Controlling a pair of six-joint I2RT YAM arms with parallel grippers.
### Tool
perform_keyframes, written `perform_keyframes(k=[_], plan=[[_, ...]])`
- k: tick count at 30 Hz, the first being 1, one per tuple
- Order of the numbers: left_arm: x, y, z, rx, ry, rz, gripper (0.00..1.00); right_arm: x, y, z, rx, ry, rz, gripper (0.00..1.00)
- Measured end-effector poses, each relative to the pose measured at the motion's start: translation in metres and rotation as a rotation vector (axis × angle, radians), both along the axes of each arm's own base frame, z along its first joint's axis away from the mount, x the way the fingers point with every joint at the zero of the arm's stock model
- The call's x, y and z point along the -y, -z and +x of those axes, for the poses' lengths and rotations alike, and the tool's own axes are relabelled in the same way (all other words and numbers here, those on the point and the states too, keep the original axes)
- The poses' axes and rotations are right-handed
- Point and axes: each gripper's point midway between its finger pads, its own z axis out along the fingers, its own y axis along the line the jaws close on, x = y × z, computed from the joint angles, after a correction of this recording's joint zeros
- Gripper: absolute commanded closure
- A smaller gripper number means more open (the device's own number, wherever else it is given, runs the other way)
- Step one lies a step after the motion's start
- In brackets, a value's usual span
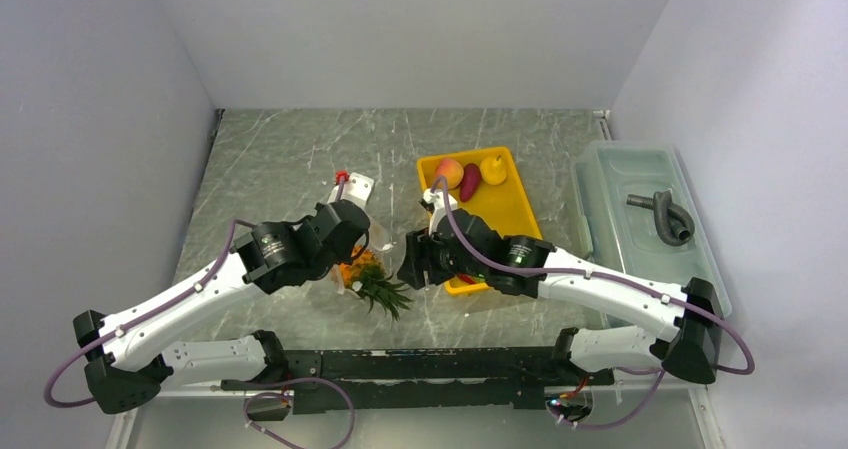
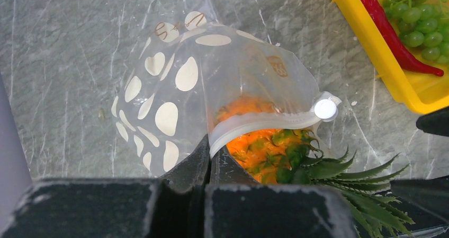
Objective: Place the food in the zip-top bag and seal the zipper
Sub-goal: Place the fake fruit in the zipper food storage bag.
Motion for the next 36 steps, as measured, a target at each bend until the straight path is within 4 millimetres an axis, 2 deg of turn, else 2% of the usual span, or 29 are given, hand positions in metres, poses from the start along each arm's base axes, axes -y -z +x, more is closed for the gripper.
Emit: perform_keyframes(k=[5, 18, 22, 30, 36], plan=[[0.0, 0.001, 0.0, -0.002, 0.0, 0.003, 1.0, 0.001, 0.008, 0.01, 0.007, 0.078, 0.014, 0.4], [0.001, 0.003, 0.001, -0.008, 0.0, 0.012, 1.0, -0.017, 0.002, 0.034, 0.006, 0.236, 0.184, 0.41], [0.001, 0.003, 0.001, -0.008, 0.0, 0.013, 1.0, -0.026, 0.005, 0.039, 0.0, 0.251, 0.204, 0.42], [0.002, 0.004, 0.001, -0.01, 0.0, 0.016, 1.0, -0.041, 0.028, 0.043, -0.028, 0.234, 0.17, 0.45], [0.002, 0.005, 0.001, -0.011, 0.0, 0.017, 1.0, -0.05, 0.028, 0.047, -0.025, 0.234, 0.177, 0.48]])
